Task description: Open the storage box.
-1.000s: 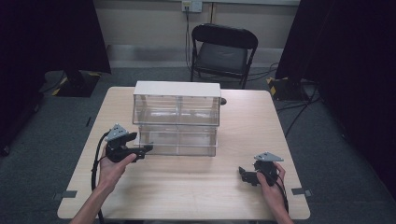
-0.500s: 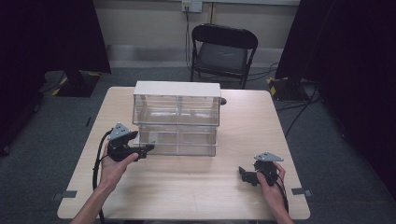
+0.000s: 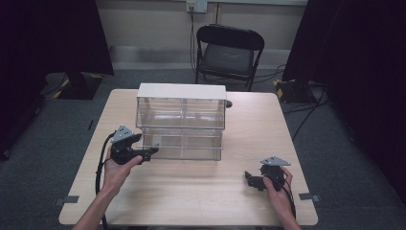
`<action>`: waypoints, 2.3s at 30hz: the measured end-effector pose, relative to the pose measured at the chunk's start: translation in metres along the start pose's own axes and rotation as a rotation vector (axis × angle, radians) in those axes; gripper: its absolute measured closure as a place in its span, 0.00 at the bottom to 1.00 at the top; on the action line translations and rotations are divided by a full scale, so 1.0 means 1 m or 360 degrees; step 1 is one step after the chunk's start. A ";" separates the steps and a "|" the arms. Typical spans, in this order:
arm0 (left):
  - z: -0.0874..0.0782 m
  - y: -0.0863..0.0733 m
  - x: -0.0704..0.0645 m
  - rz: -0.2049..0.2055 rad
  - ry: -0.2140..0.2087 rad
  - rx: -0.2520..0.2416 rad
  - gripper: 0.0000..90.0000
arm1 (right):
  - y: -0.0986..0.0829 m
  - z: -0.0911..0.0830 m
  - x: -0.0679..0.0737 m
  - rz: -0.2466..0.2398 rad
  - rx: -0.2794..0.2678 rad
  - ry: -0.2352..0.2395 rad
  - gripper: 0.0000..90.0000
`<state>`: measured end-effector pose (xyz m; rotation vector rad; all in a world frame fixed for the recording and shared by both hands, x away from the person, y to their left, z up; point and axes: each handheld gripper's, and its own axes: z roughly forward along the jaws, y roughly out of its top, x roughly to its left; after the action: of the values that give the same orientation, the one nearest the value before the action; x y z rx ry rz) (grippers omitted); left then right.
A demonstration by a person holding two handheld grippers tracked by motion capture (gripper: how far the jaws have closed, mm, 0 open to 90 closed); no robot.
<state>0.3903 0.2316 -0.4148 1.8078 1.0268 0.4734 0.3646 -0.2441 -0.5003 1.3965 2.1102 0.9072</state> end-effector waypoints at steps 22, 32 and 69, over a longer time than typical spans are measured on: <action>0.000 0.004 0.002 -0.0028 0.0001 -0.0026 0.17 | 0.000 0.000 0.000 0.0000 0.0000 0.0000 0.12; -0.001 0.012 0.000 -0.0029 -0.0002 -0.0060 0.17 | 0.000 0.000 0.000 0.0000 0.0000 0.0000 0.12; -0.001 0.017 -0.001 -0.0037 -0.0001 -0.0079 0.17 | 0.000 0.000 0.000 0.0000 0.0000 0.0000 0.12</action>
<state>0.3961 0.2290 -0.3994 1.7507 1.0257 0.4798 0.3645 -0.2441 -0.5003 1.3966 2.1104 0.9074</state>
